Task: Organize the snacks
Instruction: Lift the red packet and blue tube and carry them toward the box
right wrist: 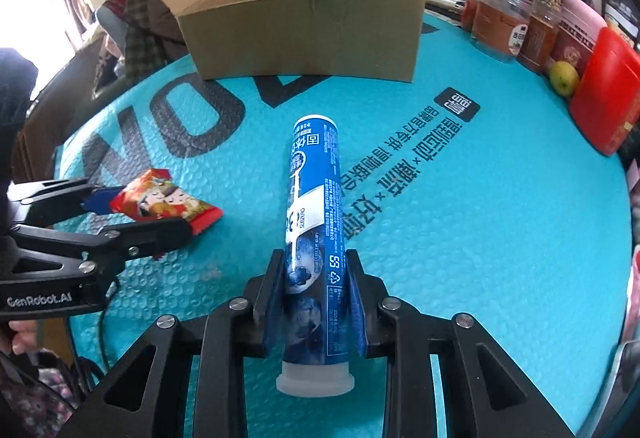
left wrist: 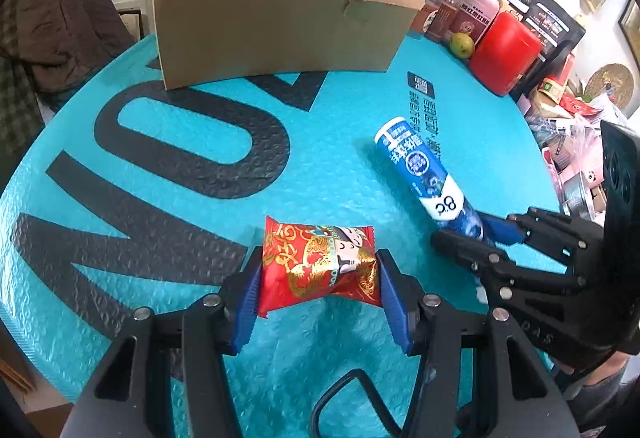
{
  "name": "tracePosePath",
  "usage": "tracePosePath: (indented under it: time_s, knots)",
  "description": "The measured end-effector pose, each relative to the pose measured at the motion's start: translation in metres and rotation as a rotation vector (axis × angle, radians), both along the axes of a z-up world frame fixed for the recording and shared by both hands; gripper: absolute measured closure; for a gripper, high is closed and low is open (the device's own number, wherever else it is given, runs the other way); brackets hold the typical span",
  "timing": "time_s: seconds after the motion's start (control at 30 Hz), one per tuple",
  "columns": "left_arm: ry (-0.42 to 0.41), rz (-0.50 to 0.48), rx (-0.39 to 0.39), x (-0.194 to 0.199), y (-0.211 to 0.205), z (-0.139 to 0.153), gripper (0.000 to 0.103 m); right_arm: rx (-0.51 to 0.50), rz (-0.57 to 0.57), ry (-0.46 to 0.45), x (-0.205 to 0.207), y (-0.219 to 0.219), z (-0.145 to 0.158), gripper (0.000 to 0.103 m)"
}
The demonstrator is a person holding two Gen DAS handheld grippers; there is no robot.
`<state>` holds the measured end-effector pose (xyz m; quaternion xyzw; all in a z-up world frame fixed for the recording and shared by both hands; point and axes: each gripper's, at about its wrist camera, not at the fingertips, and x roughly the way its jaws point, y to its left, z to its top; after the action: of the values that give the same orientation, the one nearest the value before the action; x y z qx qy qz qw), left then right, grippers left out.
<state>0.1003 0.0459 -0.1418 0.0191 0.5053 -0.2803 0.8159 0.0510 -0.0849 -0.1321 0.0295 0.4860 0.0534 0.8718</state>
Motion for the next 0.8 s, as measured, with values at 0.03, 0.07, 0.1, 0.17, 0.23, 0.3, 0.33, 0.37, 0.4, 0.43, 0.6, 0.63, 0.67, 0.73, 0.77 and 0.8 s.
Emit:
tracePosePath:
  time_s: [0.03, 0.07, 0.1, 0.17, 0.23, 0.3, 0.33, 0.37, 0.4, 0.43, 0.6, 0.63, 0.67, 0.73, 0.77, 0.8]
  knots:
    - [-0.012, 0.001, 0.001, 0.0, -0.001, 0.002, 0.05, 0.008, -0.001, -0.005, -0.002, -0.001, 0.001, 0.075]
    - [-0.02, 0.002, -0.004, 0.0, -0.001, 0.005, 0.05, 0.009, -0.004, -0.01, -0.003, -0.001, 0.003, 0.075]
    - [-0.026, 0.003, -0.009, 0.0, 0.0, 0.008, 0.05, 0.008, -0.006, -0.015, -0.004, -0.001, 0.004, 0.075]
    - [-0.047, 0.002, -0.017, 0.0, 0.0, 0.014, 0.05, 0.014, -0.011, -0.023, -0.007, -0.001, 0.008, 0.075]
    - [-0.066, 0.002, -0.024, 0.0, -0.001, 0.02, 0.05, 0.031, -0.015, -0.031, -0.009, -0.002, 0.012, 0.075]
    - [-0.086, -0.001, -0.036, 0.0, 0.0, 0.028, 0.05, 0.038, -0.014, -0.043, -0.01, -0.002, 0.017, 0.075]
    - [-0.095, -0.002, -0.041, 0.0, 0.0, 0.032, 0.05, 0.039, -0.014, -0.051, -0.012, -0.002, 0.021, 0.075]
    - [-0.11, -0.005, -0.048, -0.001, 0.0, 0.037, 0.05, 0.04, -0.016, -0.058, -0.012, -0.003, 0.023, 0.075]
    - [-0.119, -0.007, -0.052, -0.001, 0.0, 0.04, 0.05, 0.04, -0.016, -0.072, -0.014, -0.003, 0.029, 0.075]
    - [-0.133, -0.008, -0.059, -0.001, 0.0, 0.045, 0.05, 0.039, -0.013, -0.084, -0.015, -0.004, 0.032, 0.075]
    - [-0.197, -0.011, -0.086, -0.001, 0.0, 0.069, 0.05, 0.027, -0.004, -0.148, -0.019, -0.006, 0.056, 0.075]
    - [-0.214, -0.012, -0.095, -0.001, 0.0, 0.076, 0.05, 0.023, -0.003, -0.163, -0.02, -0.006, 0.062, 0.075]
    - [-0.232, -0.013, -0.103, -0.001, 0.0, 0.082, 0.05, 0.016, -0.004, -0.18, -0.02, -0.006, 0.069, 0.075]
    - [-0.261, -0.02, -0.114, -0.002, 0.001, 0.092, 0.05, 0.007, -0.004, -0.208, -0.02, -0.005, 0.079, 0.075]
    - [-0.278, -0.022, -0.126, -0.001, 0.001, 0.099, 0.05, 0.008, -0.001, -0.223, -0.019, -0.005, 0.084, 0.075]
    - [-0.286, -0.021, -0.135, -0.001, 0.002, 0.104, 0.05, 0.012, 0.004, -0.236, -0.019, -0.004, 0.09, 0.075]
